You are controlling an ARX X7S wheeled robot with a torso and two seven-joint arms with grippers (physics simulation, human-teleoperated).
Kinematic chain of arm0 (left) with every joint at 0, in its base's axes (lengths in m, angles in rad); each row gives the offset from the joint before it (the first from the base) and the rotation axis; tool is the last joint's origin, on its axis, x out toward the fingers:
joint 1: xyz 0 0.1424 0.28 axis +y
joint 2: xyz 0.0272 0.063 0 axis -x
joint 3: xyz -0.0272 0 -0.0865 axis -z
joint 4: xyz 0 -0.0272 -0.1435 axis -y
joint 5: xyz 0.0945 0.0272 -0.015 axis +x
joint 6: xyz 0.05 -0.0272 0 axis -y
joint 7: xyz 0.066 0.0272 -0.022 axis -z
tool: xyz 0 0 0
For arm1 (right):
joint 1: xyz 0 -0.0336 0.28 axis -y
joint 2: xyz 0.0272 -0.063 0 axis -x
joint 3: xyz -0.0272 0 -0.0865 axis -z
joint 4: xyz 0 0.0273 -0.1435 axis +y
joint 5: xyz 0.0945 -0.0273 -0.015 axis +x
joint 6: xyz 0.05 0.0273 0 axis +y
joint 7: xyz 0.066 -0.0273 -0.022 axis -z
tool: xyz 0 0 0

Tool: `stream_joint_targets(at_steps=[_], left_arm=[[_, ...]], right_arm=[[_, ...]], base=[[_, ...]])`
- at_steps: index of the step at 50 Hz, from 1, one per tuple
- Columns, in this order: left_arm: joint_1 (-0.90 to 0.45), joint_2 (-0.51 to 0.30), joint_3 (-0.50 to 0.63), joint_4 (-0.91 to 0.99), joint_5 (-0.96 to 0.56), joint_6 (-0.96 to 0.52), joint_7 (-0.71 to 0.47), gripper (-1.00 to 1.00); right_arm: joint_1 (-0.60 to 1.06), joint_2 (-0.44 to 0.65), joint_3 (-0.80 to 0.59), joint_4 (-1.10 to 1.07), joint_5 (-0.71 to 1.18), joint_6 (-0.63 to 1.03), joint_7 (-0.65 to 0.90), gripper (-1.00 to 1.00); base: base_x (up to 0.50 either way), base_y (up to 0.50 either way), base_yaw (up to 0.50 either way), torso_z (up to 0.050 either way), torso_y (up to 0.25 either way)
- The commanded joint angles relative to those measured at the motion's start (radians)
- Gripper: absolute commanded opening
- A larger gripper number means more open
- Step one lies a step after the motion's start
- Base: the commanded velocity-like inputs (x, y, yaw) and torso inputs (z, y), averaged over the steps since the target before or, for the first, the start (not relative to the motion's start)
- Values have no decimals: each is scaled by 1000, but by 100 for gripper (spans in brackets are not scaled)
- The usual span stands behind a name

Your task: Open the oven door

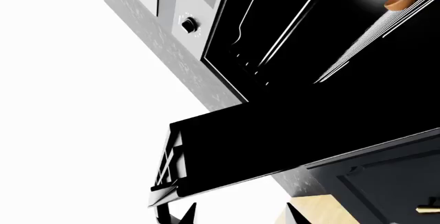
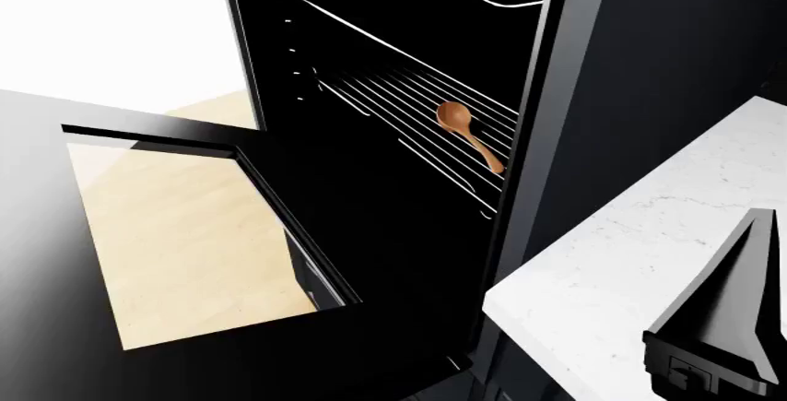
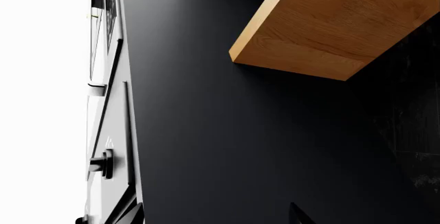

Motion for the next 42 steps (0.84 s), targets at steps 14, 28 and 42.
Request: stream_joint_targets(at_steps=[14, 28, 42], left_arm=[[39, 40, -230, -74, -309, 232, -57, -100], [270, 108, -623, -22, -161, 220, 45, -100], [277, 112, -635, -20, -161, 219, 51, -100]], right_arm=[[1, 4, -1, 1, 0, 1, 3, 100], [5, 0, 2, 5, -17, 0, 6, 100], [5, 1, 2, 5, -17, -1, 7, 100]], base=[[-2, 4, 3, 1, 0], [-2, 3, 4, 1, 0], [0, 0, 8, 1, 3]])
